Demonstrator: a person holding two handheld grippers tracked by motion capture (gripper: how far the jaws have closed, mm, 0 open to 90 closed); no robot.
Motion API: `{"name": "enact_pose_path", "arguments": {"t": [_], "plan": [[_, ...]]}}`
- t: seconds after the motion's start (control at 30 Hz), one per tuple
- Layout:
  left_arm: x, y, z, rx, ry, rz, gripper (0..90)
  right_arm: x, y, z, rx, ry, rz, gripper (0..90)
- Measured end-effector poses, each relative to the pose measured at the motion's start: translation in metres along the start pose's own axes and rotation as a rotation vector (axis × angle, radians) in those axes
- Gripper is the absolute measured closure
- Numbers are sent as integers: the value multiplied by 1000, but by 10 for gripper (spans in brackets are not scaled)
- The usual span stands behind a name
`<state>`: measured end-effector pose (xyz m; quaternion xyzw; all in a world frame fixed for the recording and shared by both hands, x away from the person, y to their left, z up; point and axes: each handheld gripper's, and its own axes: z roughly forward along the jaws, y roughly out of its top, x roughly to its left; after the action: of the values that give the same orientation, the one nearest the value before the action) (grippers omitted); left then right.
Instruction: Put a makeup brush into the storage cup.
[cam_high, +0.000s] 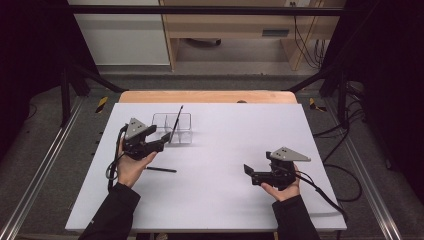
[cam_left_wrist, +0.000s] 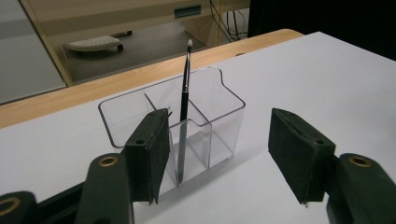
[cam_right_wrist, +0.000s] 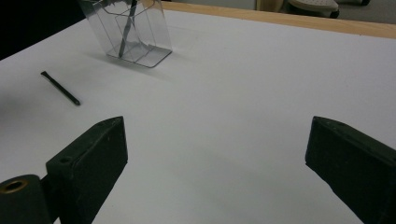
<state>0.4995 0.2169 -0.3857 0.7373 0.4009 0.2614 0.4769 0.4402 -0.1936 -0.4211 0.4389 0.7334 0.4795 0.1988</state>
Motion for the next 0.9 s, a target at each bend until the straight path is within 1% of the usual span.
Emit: {"name": "enact_pose_path", "arguments": {"t": [0.13, 0.2, 0.27, 0.33, 0.4, 0.53, 0.63, 0.9], "plan": [[-2, -4, -8, -3, -9, -2, 338, 0, 1, 1, 0, 4, -2, 62], [-4, -7, -11, -5, -4, 9, 319, 1, 2, 1, 0, 3, -5, 63], [-6, -10, -15, -8, -10, 10, 298, 1, 2, 1, 0, 4, -4, 63], [-7, -12, -19, -3, -7, 17, 278, 2, 4, 1, -2, 5, -3, 64], [-8, -16, -23, -8, -11, 10, 266, 3, 5, 2, -3, 6, -8, 64], [-10, -22, -29, 7, -6, 12, 233, 5, 7, 2, -1, 12, -14, 65], [-9, -29, -34, 10, -8, -2, 217, 5, 8, 2, -3, 13, -18, 65], [-6, -45, -42, 37, 3, -11, 180, 5, 9, 0, -6, 13, -18, 64]]}}
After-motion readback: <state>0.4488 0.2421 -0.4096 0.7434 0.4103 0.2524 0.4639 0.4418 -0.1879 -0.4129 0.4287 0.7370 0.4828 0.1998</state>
